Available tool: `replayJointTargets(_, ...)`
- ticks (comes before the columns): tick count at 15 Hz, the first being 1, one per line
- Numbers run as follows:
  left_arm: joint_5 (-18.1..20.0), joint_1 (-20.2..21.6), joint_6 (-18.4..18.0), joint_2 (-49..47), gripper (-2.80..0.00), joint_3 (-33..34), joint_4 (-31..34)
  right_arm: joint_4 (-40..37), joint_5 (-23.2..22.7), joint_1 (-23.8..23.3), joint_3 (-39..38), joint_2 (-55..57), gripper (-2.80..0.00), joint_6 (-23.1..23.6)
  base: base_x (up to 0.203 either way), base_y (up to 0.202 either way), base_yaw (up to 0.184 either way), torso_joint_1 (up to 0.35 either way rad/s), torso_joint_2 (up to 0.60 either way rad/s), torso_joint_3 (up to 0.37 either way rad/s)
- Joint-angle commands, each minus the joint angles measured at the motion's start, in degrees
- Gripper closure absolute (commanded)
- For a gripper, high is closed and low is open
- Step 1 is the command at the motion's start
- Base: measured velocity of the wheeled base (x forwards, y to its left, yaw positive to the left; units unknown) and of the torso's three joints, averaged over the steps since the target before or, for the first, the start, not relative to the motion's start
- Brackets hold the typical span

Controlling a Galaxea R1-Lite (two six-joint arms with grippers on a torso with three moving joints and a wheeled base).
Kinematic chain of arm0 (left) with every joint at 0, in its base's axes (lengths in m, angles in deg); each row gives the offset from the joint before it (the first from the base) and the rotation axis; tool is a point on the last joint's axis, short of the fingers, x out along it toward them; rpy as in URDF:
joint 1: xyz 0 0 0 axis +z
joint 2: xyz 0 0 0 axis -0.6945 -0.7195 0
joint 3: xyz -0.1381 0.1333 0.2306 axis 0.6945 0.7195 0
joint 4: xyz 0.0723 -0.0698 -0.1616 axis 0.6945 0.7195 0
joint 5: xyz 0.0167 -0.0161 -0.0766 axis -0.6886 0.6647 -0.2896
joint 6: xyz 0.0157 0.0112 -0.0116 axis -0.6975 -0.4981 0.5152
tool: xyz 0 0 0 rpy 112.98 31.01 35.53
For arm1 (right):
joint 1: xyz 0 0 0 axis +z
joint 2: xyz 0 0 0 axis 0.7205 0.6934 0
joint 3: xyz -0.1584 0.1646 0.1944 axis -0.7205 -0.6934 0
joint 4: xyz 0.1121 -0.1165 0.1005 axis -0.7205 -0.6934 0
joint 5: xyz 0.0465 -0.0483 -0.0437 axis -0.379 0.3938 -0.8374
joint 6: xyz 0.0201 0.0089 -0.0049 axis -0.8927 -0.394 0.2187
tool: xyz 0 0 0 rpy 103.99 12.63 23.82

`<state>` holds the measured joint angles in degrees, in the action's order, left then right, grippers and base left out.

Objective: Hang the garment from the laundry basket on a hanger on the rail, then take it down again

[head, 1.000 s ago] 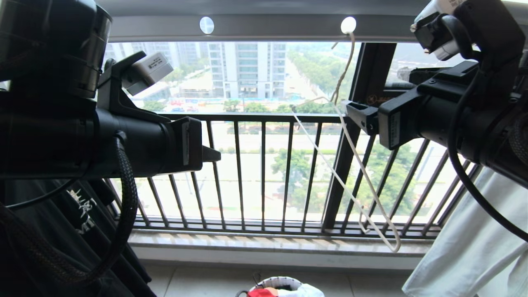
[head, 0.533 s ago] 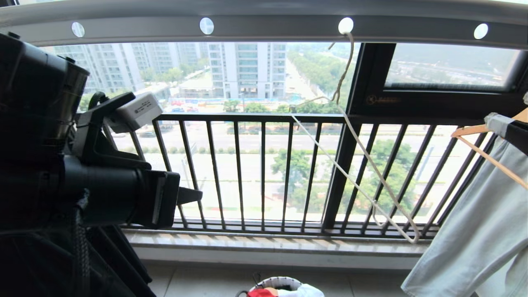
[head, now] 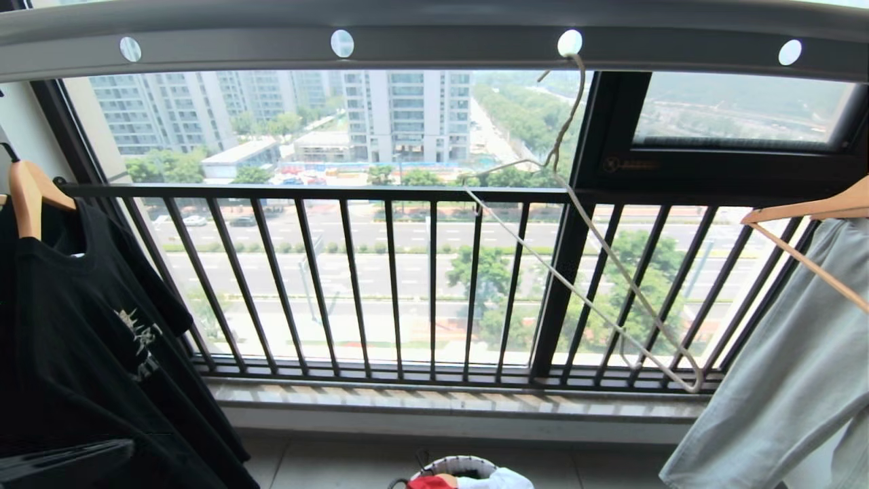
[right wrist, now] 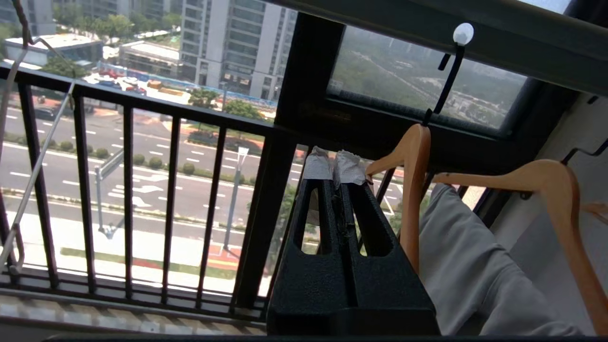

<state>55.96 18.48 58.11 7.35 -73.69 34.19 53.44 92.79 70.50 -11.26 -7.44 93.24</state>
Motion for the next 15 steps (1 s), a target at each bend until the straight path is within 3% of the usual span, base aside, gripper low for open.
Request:
replayJointTargets(1, -0.63, 11.25, -1.21, 17.00, 0.00, 5.54, 0.21, -0.03, 0.38, -5.24, -2.60, -6.04, 0.00, -0.06, 0.000, 0.000, 0.000, 0.000, 0.00, 0.000)
replayJointTargets(4, -2.70, 20.78, -2.54, 24.35, 0.00, 7.87, 0.31, -0.12, 0.52, -12.17, -3.45, -8.89, 0.00, -0.07, 0.000, 0.000, 0.000, 0.000, 0.00, 0.000)
replayJointTargets(7, -2.71, 27.88, -8.42, 28.69, 0.00, 9.31, 0.49, -1.06, 0.78, -18.85, -3.08, -12.52, 0.00, 0.32, 0.000, 0.000, 0.000, 0.000, 0.00, 0.000)
replayJointTargets(9, -2.88, 27.78, -9.31, 30.37, 0.00, 11.09, 0.35, -8.92, -0.55, -21.65, -1.99, -17.47, 0.00, 0.79, 0.000, 0.000, 0.000, 0.000, 0.00, 0.000)
replayJointTargets(11, -2.61, 26.21, -10.15, 32.81, 0.00, 14.10, -0.44, -16.63, -5.51, -22.74, -2.31, -21.08, 0.00, -0.45, 0.000, 0.000, 0.000, 0.000, 0.00, 0.000)
replayJointTargets(15, 3.10, 25.35, -12.08, 40.38, 0.00, 24.76, -6.68, -17.56, -12.34, -23.67, -12.28, -24.96, 0.00, -3.17, 0.000, 0.000, 0.000, 0.000, 0.00, 0.000)
